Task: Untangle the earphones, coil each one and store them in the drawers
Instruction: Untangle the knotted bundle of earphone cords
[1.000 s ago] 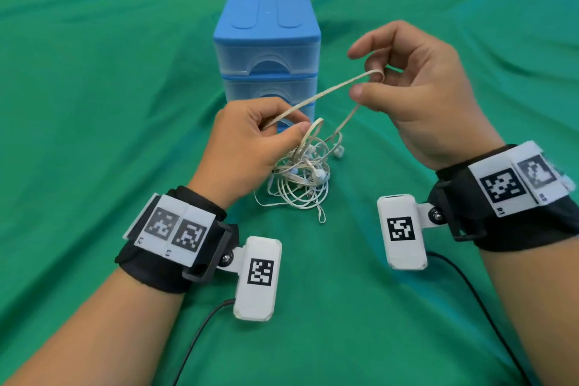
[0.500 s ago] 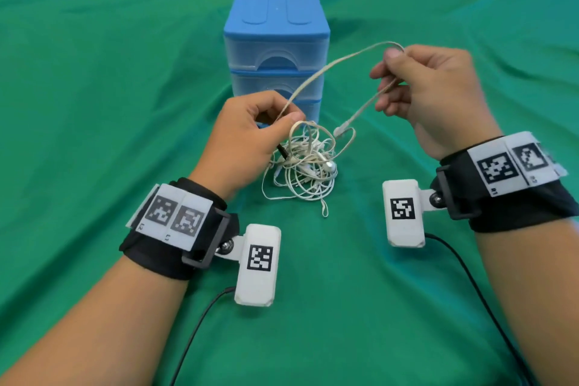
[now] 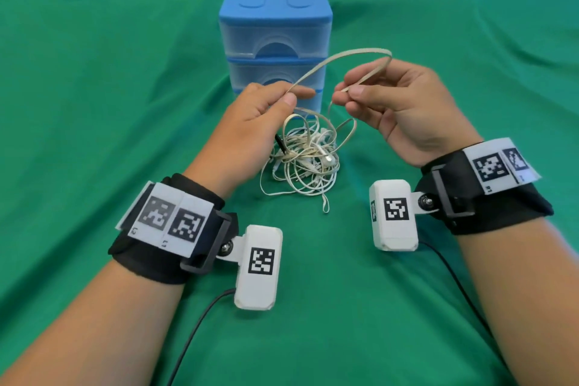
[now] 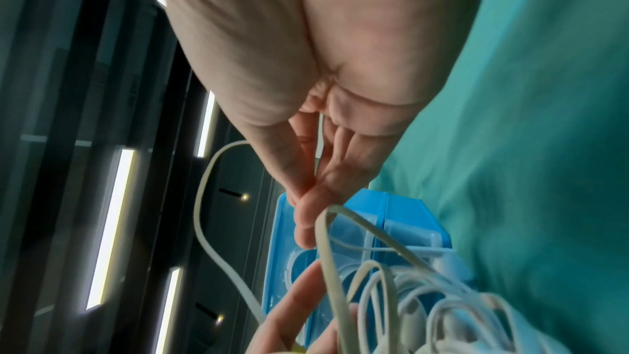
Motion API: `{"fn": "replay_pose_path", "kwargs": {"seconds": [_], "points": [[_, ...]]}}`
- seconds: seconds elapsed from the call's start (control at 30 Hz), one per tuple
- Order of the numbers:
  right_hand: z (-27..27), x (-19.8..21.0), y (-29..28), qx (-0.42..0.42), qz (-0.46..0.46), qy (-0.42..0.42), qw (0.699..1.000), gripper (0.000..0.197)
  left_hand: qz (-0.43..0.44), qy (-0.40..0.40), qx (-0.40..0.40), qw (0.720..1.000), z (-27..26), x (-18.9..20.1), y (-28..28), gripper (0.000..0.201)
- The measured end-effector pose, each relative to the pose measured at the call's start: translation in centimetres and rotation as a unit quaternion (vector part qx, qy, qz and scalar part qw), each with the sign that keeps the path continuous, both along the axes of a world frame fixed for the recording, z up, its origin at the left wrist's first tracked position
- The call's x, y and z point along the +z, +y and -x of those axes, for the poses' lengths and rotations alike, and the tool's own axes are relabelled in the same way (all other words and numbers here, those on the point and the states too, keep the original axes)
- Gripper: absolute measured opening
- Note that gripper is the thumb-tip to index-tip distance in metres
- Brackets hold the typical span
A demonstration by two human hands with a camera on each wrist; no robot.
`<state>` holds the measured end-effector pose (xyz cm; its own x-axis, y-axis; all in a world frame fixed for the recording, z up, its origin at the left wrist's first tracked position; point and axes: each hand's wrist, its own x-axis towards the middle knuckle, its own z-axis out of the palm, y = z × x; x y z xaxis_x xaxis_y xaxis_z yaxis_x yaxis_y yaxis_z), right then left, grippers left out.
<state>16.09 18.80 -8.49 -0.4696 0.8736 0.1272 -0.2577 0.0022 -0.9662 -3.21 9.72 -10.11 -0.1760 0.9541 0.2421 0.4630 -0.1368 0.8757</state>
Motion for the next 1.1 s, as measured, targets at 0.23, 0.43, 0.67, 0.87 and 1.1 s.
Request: {"fn": "replay_pose_path", "kwargs": {"seconds": [0.23, 0.43, 0.67, 0.87, 1.1], "points": [[0.3, 0.5, -0.1, -0.001, -0.018, -0.052, 0.998, 0.012, 0.061, -0.037, -0.019, 0.997, -0.4, 0.6, 0.6, 0.029], [-0.2, 0.7, 0.1, 0.001, -0.011, -0.011, 1.0, 0.013, 0.044, -0.041, -0.082, 0.995, -0.6, 1.2, 1.7, 0.027], [-1.8, 1.3, 1.3, -0.055, 0.002, 0.166, 0.985, 0.013, 0.053, -0.107, -0.111, 0.987, -0.1, -0.3, 1.0, 0.026], [-3.2, 0.7, 2.1, -0.201, -0.038, 0.052, 0.977, 0.015, 0.03, -0.13, -0.072, 0.988, 0.8, 0.0, 1.0, 0.024], [-3.0, -0.1, 2.2, -0.238, -0.049, -0.111, 0.964, 0.032, -0.007, -0.256, -0.097, 0.962, 0.8, 0.4, 1.0, 0.035]]}}
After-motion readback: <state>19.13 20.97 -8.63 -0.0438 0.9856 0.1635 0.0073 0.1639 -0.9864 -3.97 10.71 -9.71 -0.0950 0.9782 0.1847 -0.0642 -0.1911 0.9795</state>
